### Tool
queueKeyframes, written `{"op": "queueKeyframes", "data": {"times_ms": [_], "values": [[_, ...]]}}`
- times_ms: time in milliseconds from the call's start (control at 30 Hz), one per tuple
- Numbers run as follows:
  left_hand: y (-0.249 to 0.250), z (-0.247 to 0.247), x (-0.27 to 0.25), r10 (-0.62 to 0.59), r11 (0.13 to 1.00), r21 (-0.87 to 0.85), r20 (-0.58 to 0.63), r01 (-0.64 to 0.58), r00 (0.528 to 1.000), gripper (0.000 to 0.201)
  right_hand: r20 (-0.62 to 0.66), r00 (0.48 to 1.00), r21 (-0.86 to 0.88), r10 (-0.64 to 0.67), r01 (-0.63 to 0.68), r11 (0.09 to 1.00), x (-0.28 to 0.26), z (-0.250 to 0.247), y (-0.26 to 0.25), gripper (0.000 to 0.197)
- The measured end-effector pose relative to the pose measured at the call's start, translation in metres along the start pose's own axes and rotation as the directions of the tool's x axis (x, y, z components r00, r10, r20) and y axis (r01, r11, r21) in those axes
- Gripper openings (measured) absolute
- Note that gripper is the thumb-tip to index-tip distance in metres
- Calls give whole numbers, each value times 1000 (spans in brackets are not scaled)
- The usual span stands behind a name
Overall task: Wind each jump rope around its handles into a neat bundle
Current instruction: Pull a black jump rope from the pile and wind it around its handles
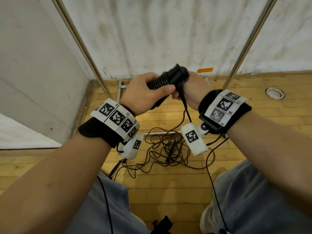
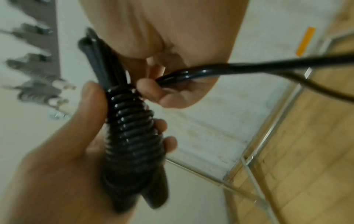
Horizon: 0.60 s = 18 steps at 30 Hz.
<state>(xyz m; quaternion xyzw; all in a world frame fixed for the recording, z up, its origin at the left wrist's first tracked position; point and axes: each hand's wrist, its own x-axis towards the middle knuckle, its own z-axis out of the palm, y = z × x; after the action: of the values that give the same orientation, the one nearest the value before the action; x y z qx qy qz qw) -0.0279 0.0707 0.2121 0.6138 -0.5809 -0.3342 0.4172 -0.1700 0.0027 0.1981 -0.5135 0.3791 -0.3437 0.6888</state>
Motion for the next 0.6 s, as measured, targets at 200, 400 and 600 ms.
{"op": "queueKeyframes", "data": {"times_ms": [200, 400, 600], "values": [[-13, -14, 16, 40, 969, 246, -205, 12, 978, 25, 166, 973, -762, -159, 229, 606, -13, 9, 9, 11], [-35, -20, 22, 55, 803, 586, -250, 106, 967, 39, 144, 987, -961, -73, 157, 227, -17, 16, 13, 27], [-41, -15, 22, -137, 548, 827, -59, 126, 989, 35, 288, 950, -957, -122, 290, 2, -23, 14, 3, 18]]}}
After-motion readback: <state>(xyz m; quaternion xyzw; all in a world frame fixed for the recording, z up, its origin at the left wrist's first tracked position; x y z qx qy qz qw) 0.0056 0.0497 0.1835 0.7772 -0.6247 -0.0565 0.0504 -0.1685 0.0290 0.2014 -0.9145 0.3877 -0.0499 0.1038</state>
